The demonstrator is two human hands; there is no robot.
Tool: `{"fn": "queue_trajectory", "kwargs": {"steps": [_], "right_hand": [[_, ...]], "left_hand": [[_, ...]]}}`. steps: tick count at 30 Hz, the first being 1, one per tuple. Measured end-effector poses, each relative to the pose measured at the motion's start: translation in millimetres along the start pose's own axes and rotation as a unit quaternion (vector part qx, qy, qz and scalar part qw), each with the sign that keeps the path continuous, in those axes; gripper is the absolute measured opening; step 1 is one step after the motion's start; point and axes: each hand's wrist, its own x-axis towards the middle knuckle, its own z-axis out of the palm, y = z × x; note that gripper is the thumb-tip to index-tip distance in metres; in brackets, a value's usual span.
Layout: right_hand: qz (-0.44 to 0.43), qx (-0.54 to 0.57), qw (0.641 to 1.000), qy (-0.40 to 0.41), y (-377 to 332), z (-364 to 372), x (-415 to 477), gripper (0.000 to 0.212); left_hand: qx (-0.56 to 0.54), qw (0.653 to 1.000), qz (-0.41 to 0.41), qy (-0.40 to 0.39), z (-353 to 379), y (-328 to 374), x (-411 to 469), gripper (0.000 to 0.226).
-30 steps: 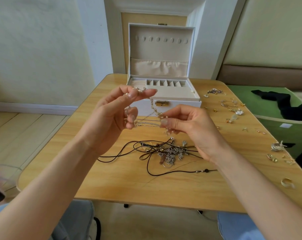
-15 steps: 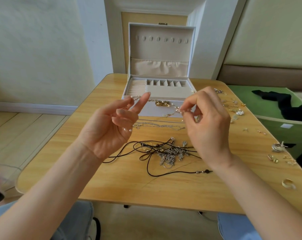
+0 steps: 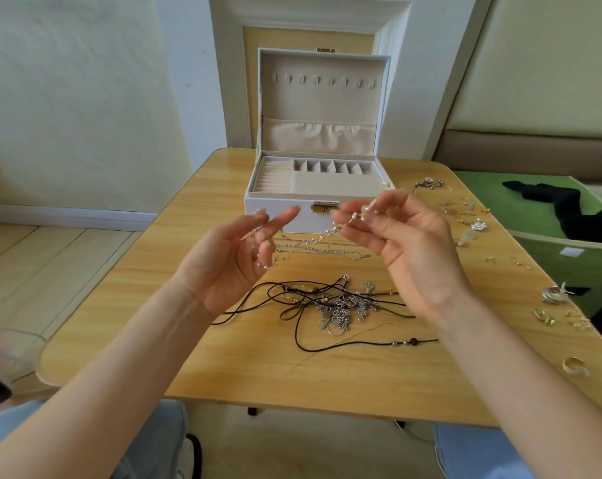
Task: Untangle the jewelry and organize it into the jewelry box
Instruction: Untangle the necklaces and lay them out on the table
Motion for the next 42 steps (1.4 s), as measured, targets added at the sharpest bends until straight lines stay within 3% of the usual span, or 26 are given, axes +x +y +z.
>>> {"fn": "queue_trajectory", "kwargs": {"steps": [3, 5, 6, 8, 10, 12, 16, 20, 22, 26, 29, 34, 37, 39, 42], "right_hand": [[0.087, 0.178, 0.980, -0.017, -4.8, -4.9, 3.0, 0.015], [0.101, 0.211, 0.972, -0.002, -10.7, -13.3, 6.7, 0.015], [0.095, 0.174, 0.980, 0.004, -13.9, -17.9, 8.8, 0.015], [0.075, -0.020, 0.997, 0.024, -16.3, -28.3, 12.9, 0.021], [0.048, -0.248, 0.965, 0.074, -12.3, -37.1, 15.0, 0.026], [0.007, -0.389, 0.913, 0.121, -7.1, -42.2, 16.2, 0.024], [0.005, -0.523, 0.842, 0.133, 3.5, -54.7, 19.9, 0.019], [0.063, -0.614, 0.781, 0.094, 12.5, -65.4, 21.4, 0.016], [0.067, -0.641, 0.761, 0.075, 12.2, -67.3, 20.1, 0.015], [0.063, -0.664, 0.744, 0.050, 10.4, -69.4, 17.4, 0.017], [0.057, -0.668, 0.741, 0.048, 9.3, -71.7, 16.6, 0.015], [-0.011, -0.641, 0.766, 0.038, -4.5, -62.4, 11.4, 0.012], [0.007, -0.602, 0.795, -0.069, -4.9, -42.5, 1.5, 0.012], [0.026, -0.592, 0.797, -0.118, 3.6, -32.2, -4.4, 0.011], [0.020, -0.614, 0.775, -0.147, 18.7, -25.9, -8.9, 0.024]], "left_hand": [[0.067, 0.996, 0.033, 0.058, 4.6, -3.0, 1.2, 0.011], [0.119, 0.984, 0.066, 0.111, 2.0, -2.7, 3.4, 0.004], [0.144, 0.977, 0.081, 0.136, -0.9, -2.3, 4.7, 0.002], [0.199, 0.957, 0.107, 0.180, -5.8, -2.2, 7.0, 0.004], [0.269, 0.929, 0.133, 0.216, -10.0, -3.6, 9.9, 0.006], [0.359, 0.890, 0.160, 0.232, -12.5, -5.8, 13.9, 0.006], [0.544, 0.789, 0.187, 0.216, -19.5, -12.7, 25.1, 0.003], [0.711, 0.645, 0.194, 0.202, -24.9, -17.9, 33.4, 0.004], [0.752, 0.603, 0.192, 0.184, -25.1, -18.3, 35.2, 0.006], [0.782, 0.568, 0.196, 0.163, -27.6, -18.2, 34.9, 0.009], [0.786, 0.562, 0.208, 0.154, -26.0, -15.5, 30.1, 0.014], [0.793, 0.519, 0.241, 0.210, -21.5, 12.9, 1.7, 0.013], [0.838, 0.478, 0.140, 0.222, -29.9, 26.3, -15.2, 0.020], [0.865, 0.453, 0.064, 0.209, -35.2, 27.8, -22.8, 0.029], [0.862, 0.474, 0.022, 0.178, -39.5, 26.4, -29.7, 0.029]]}}
